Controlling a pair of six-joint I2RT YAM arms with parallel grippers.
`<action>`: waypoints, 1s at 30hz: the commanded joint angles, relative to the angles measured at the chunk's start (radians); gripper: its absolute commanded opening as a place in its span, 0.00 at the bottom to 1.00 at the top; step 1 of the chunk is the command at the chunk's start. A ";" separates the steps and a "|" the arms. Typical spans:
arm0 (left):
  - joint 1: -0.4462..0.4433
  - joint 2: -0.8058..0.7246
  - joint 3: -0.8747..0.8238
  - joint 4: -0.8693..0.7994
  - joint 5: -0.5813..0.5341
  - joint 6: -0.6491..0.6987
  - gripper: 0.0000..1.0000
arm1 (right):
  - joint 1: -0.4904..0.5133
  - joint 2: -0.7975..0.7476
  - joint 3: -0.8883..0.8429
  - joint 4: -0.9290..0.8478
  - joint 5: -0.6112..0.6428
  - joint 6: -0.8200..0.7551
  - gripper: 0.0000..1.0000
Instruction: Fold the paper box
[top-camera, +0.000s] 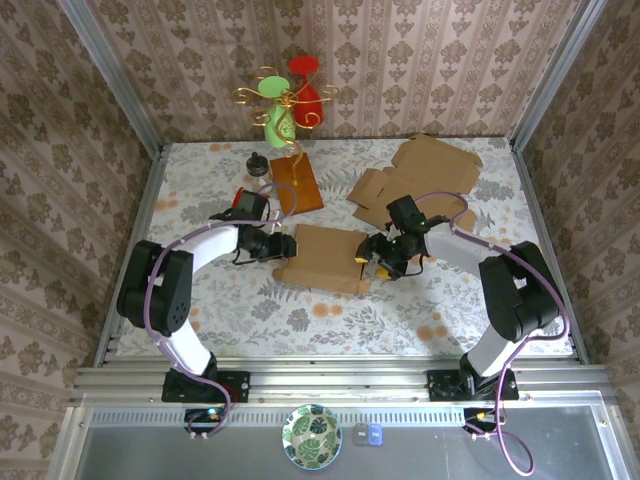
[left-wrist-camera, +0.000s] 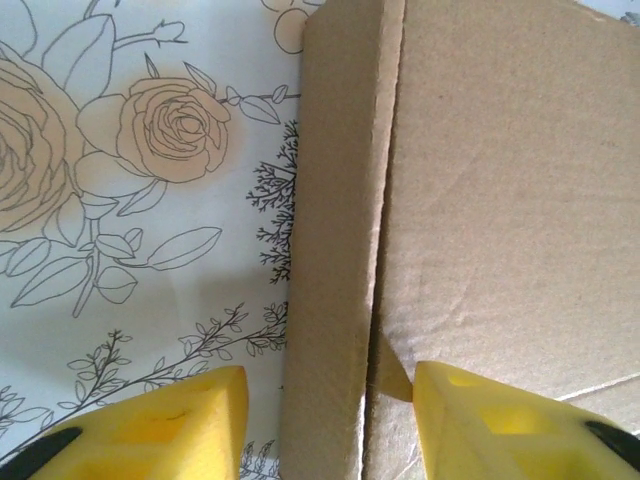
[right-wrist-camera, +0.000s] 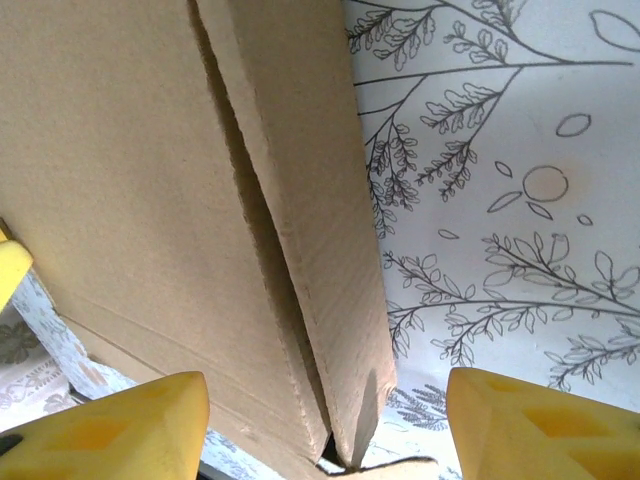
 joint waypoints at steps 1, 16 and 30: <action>-0.004 -0.028 -0.028 0.027 0.001 -0.016 0.44 | 0.001 0.048 0.051 0.004 -0.013 -0.050 0.62; -0.013 -0.050 -0.054 0.081 0.020 -0.034 0.37 | -0.001 0.163 0.084 0.032 -0.033 -0.081 0.29; -0.016 -0.054 -0.066 0.088 0.020 -0.038 0.26 | 0.000 0.170 0.071 0.002 -0.007 -0.093 0.17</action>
